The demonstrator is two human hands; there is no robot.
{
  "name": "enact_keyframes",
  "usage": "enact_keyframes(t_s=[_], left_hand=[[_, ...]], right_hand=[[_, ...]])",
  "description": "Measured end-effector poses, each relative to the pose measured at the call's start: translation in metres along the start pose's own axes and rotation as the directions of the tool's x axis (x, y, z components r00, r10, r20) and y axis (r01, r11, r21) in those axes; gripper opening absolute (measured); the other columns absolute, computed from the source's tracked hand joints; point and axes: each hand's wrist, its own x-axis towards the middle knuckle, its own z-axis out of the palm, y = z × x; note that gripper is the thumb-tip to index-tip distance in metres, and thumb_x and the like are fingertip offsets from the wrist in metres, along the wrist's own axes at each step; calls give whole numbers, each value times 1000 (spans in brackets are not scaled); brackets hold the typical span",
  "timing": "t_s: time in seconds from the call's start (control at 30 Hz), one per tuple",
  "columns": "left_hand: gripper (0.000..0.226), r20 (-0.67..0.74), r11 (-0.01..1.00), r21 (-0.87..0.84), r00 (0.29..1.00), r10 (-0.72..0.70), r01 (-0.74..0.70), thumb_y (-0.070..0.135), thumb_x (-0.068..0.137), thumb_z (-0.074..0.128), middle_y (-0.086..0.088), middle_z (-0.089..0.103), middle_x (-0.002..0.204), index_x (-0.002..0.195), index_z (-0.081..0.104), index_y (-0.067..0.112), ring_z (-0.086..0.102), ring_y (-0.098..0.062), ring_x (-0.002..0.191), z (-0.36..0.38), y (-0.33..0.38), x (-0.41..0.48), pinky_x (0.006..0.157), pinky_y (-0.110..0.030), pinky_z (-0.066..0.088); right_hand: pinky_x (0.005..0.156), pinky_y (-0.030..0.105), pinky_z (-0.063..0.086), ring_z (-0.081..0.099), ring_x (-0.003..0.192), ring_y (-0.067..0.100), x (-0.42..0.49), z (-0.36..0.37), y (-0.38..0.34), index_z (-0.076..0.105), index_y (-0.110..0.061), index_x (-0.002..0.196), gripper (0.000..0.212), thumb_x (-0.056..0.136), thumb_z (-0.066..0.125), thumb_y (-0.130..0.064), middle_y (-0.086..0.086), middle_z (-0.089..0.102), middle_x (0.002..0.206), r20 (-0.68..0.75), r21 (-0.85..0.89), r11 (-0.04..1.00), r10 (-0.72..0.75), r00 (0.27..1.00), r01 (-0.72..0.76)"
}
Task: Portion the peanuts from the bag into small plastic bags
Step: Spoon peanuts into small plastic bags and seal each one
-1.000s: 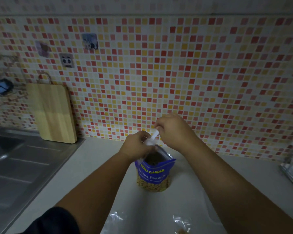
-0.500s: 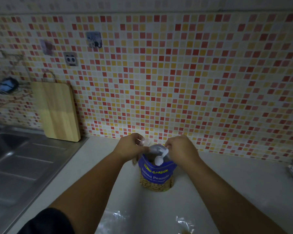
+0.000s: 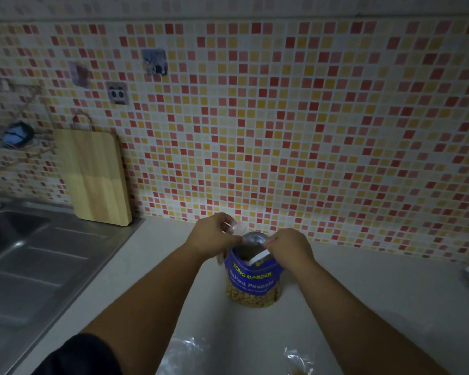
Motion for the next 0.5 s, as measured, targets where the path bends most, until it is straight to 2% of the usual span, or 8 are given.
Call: enact_keyframes(t_s=[0.07, 0.13, 0.23, 0.3, 0.37, 0.43, 0.5], left_hand=[[46, 1, 1000, -2, 1000, -1, 1, 36, 69, 79, 2, 66, 103, 109, 59, 23, 62, -13, 91, -1, 1, -1, 70, -24, 54], [46, 0, 1000, -9, 1000, -6, 6, 35, 69, 79, 2, 66, 103, 109, 60, 22, 63, -13, 91, -2, 2, -1, 70, -24, 54], [47, 9, 999, -30, 1000, -12, 12, 34, 69, 80, 2, 66, 103, 110, 60, 22, 62, -11, 89, -3, 3, -1, 64, -18, 51], [46, 7, 1000, -30, 1000, -7, 8, 34, 70, 80, 3, 66, 102, 110, 60, 22, 61, -7, 84, -4, 3, 0, 60, -15, 47], [44, -13, 1000, -26, 1000, 1, -1, 33, 70, 79, 3, 67, 101, 110, 62, 22, 61, -7, 82, -6, 3, 0, 61, -15, 46], [44, -35, 1000, -29, 999, 4, -5, 33, 72, 77, 3, 66, 100, 111, 62, 22, 62, -11, 86, -7, 2, 1, 66, -19, 48], [45, -43, 999, -32, 999, -1, 0, 34, 74, 75, 4, 64, 100, 115, 61, 21, 61, -13, 88, -9, 1, 2, 69, -21, 46]], right_hand=[[42, 21, 28, 46, 53, 16, -3, -3, -1, 57, -6, 70, 36, 89, 55, -37, 3, 47, 60, 15, 7, 998, 58, 998, -58], [41, 23, 27, 42, 52, 14, -4, -7, -2, 50, -9, 62, 39, 89, 55, -37, 2, 46, 61, 32, 15, 995, 97, 995, -97], [43, 24, 30, 40, 53, 13, -2, -16, 2, 49, -11, 64, 29, 89, 53, -26, 2, 45, 65, 64, 73, 987, 140, 988, -145], [49, 22, 35, 44, 57, 14, -1, -20, 9, 56, -9, 74, 21, 90, 50, -22, 1, 45, 67, 84, 69, 987, 137, 987, -142], [55, 21, 39, 58, 75, 22, -6, -24, 15, 64, -9, 96, 14, 86, 57, -18, 3, 58, 81, 76, 192, 974, 108, 991, -121], [58, 23, 45, 61, 106, 28, -10, -27, 21, 64, -4, 112, 30, 84, 63, -14, 11, 65, 114, 37, 344, 931, 117, 992, -123], [83, 31, 50, 54, 119, 29, -13, -30, 20, 57, 2, 122, 37, 90, 57, -17, 17, 52, 135, 72, 335, 919, 196, 978, -208]])
